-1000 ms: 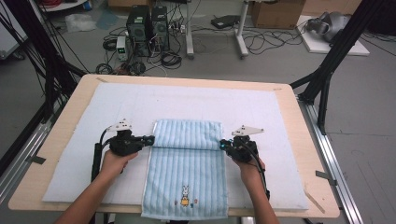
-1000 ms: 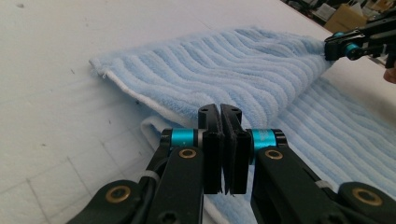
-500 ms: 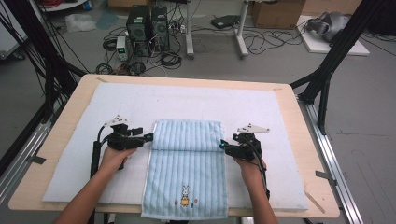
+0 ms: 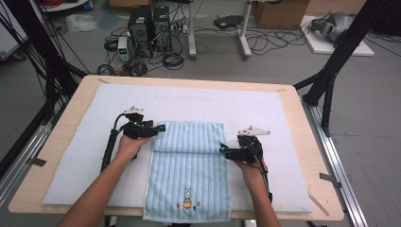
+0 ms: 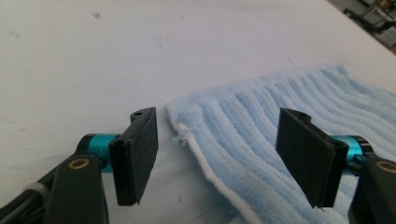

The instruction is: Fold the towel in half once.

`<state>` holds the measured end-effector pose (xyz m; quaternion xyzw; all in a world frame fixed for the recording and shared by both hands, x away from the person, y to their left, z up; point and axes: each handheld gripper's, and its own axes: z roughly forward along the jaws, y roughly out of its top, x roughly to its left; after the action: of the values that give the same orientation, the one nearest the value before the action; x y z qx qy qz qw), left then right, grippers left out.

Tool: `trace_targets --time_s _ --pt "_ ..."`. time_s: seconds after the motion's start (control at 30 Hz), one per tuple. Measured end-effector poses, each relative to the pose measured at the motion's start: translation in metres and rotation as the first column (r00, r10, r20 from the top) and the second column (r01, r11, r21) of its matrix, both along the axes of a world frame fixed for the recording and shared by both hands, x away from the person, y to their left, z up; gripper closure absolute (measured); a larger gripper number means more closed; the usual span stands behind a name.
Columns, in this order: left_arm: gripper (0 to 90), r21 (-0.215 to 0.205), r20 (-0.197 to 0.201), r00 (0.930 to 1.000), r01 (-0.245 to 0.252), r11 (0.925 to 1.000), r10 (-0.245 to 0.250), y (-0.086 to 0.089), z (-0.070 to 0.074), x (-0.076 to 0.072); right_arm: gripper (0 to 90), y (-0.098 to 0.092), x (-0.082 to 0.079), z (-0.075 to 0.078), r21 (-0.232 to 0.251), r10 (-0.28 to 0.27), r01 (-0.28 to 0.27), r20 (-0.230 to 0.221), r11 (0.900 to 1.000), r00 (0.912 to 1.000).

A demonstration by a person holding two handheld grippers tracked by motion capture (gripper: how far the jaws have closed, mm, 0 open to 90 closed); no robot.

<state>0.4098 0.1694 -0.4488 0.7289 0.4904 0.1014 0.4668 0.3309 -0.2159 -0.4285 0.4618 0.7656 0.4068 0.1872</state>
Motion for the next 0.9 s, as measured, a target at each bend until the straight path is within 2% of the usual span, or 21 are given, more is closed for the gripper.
trace_targets --time_s 0.03,0.07,0.17,0.27,0.3,0.33,0.37,0.4,0.47,0.6,0.67,0.73,0.77,0.87,0.9 --pt "32.0 0.021 0.005 1.0000 0.000 0.9998 0.000 -0.003 -0.001 0.000 21.2 0.000 0.000 0.000 0.002 0.003 -0.003 0.000 1.000 1.0000" --pt "39.1 0.037 0.003 1.0000 0.002 0.9993 -0.002 -0.006 -0.002 0.000 21.2 -0.001 0.000 0.000 0.003 0.003 -0.003 0.007 1.000 1.0000" --pt "40.9 0.071 0.014 0.9999 0.002 0.9975 -0.003 -0.012 -0.003 -0.001 21.2 -0.001 0.001 0.000 0.004 0.006 -0.006 0.007 1.000 1.0000" --pt "48.9 0.050 0.013 0.9999 0.003 0.9987 -0.004 -0.012 -0.004 -0.001 21.2 -0.001 0.001 -0.001 0.003 0.006 -0.006 0.002 1.000 1.0000" --pt "53.1 0.053 0.014 0.9999 0.010 0.9986 -0.011 -0.012 -0.004 -0.001 21.2 -0.001 0.001 -0.001 0.003 0.009 -0.009 0.004 1.000 1.0000" --pt "64.2 0.054 0.013 0.9997 0.020 0.9983 -0.021 -0.013 -0.004 -0.002 21.2 -0.001 0.002 -0.001 0.000 0.009 -0.009 0.002 1.000 1.0000" --pt "64.2 0.059 0.020 0.9991 0.035 0.9976 -0.036 -0.013 -0.004 -0.002 21.2 -0.001 0.002 -0.001 0.000 0.009 -0.009 0.002 1.000 1.0000" --pt "75.3 0.060 0.026 0.9982 0.052 0.9968 -0.054 -0.014 -0.003 -0.003 21.2 0.000 0.002 -0.002 0.001 0.006 -0.006 -0.003 1.000 1.0000" --pt "84.0 0.040 0.027 0.9962 0.082 0.9959 -0.083 -0.014 -0.002 -0.004 21.2 -0.001 0.003 -0.002 0.008 0.003 -0.003 0.001 1.000 1.0000" --pt "86.3 -0.015 0.050 0.9938 0.101 0.9948 -0.100 -0.010 0.004 -0.006 21.8 -0.004 0.011 -0.001 0.033 -0.011 0.012 -0.002 0.999 0.9999" --pt "86.4 -0.040 0.045 0.9938 0.103 0.9938 -0.101 -0.007 0.007 -0.007 25.9 -0.007 0.019 0.002 0.057 -0.020 0.021 -0.018 0.998 0.9996" --pt "86.7 -0.043 0.053 0.9931 0.107 0.9933 -0.105 -0.005 0.009 -0.008 29.2 -0.008 0.028 0.005 0.083 -0.024 0.027 -0.034 0.996 0.9991" --pt "87.0 -0.048 0.055 0.9930 0.107 0.9931 -0.105 -0.004 0.010 -0.008 32.6 -0.005 0.039 0.006 0.082 -0.012 0.017 -0.060 0.996 0.9981" --pt "87.1 -0.075 0.049 0.9932 0.110 0.9911 -0.106 -0.001 0.011 -0.008 36.3 0.000 0.046 0.004 0.064 -0.004 0.009 -0.081 0.998 0.9967" --pt "87.2 -0.085 0.046 0.9932 0.111 0.9902 -0.107 -0.001 0.011 -0.008 38.4 0.004 0.051 0.003 0.054 0.005 0.000 -0.102 0.999 0.9948"
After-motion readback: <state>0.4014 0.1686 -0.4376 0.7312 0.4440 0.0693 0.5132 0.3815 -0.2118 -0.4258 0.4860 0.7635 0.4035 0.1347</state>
